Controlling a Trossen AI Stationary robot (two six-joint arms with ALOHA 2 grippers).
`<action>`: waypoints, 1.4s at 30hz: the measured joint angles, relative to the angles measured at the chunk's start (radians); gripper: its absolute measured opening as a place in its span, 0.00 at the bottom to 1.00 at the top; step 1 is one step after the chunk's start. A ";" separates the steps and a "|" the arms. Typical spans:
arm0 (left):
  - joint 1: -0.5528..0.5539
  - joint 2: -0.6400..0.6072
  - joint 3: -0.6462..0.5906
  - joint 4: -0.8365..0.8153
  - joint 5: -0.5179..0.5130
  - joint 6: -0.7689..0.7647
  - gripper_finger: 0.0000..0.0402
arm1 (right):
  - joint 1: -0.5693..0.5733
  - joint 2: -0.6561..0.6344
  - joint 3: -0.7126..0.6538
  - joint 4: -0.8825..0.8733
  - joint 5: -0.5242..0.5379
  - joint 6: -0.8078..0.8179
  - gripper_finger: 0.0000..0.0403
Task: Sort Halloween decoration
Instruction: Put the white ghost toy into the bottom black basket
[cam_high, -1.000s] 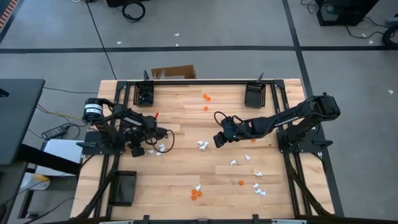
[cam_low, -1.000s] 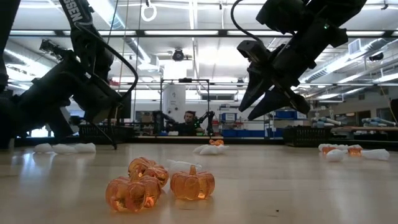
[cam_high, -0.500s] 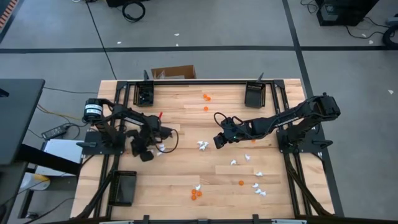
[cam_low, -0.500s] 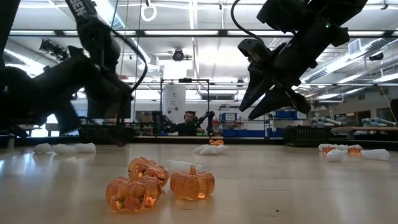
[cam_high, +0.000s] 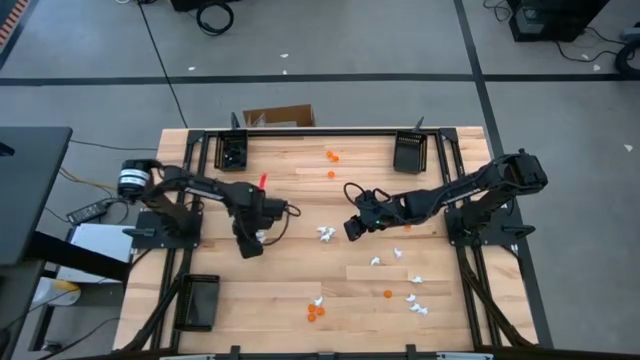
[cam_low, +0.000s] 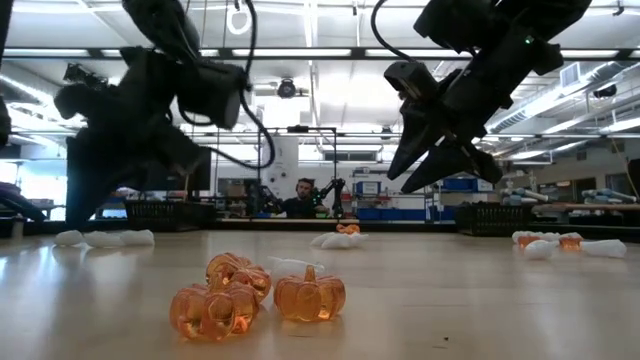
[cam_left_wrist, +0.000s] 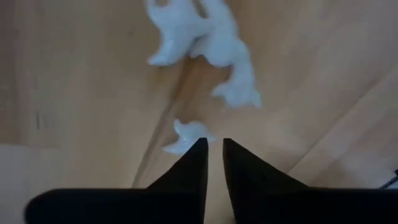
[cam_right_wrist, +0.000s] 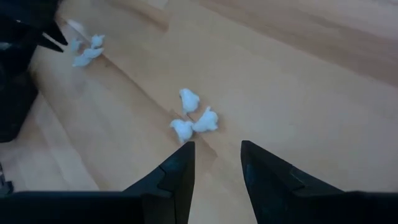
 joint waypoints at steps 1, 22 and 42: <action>-0.008 -0.020 -0.010 0.011 0.000 0.003 0.18 | 0.003 0.000 0.000 -0.003 -0.001 0.005 0.34; -0.199 -0.144 -0.223 0.251 -0.250 -0.022 0.47 | 0.012 0.000 0.000 -0.019 0.008 0.019 0.34; -0.192 -0.145 -0.115 0.115 -0.255 -0.054 0.14 | 0.008 0.000 0.000 -0.016 0.017 0.014 0.34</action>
